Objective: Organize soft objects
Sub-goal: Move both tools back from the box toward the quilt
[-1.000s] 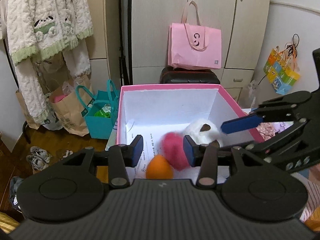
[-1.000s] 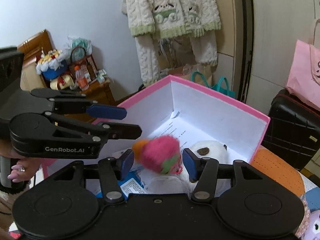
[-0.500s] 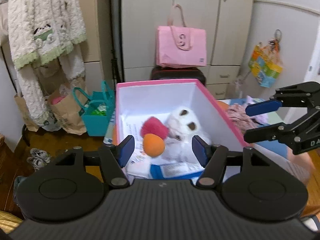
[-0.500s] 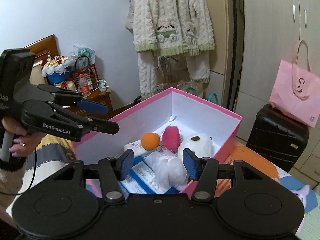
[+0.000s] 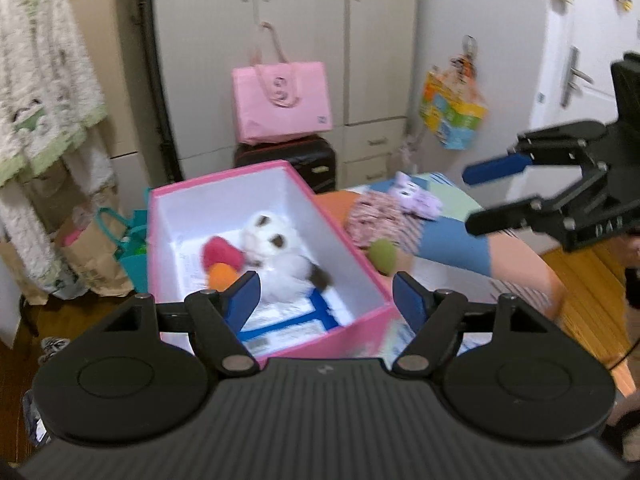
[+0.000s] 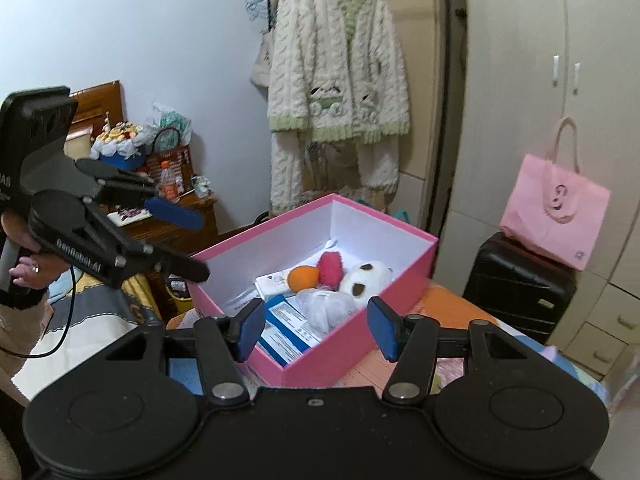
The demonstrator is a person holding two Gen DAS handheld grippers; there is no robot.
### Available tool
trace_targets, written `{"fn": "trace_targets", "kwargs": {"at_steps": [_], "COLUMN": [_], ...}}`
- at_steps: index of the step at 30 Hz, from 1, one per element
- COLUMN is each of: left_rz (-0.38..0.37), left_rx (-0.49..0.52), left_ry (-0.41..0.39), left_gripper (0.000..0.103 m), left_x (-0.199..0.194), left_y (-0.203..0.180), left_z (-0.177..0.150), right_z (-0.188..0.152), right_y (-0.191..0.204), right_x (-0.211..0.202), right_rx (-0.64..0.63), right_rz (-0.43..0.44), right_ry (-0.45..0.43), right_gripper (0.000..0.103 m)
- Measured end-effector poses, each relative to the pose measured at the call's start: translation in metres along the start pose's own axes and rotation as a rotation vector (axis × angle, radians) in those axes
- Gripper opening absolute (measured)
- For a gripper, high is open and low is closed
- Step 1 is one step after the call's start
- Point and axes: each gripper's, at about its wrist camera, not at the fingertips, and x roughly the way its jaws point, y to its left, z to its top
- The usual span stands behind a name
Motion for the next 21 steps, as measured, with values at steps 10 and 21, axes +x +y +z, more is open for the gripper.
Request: {"fn": "trace_targets", "kwargs": {"at_steps": [10,21], "left_rz": [-0.117,-0.14], "left_rx": [0.116,0.127], "left_ry": [0.024,0.036], "left_gripper": [0.072,0.072], "left_x": [0.016,0.064], "left_y": [-0.066,-0.111], "left_z": [-0.002,0.0], "right_z": [-0.03,-0.054], "right_y": [-0.016,-0.051], "right_x": [-0.039,-0.045], "right_rx": [0.042,0.1], "right_rz": [-0.06,-0.057], "right_ry": [-0.027,-0.059], "right_gripper": [0.064,0.068]}}
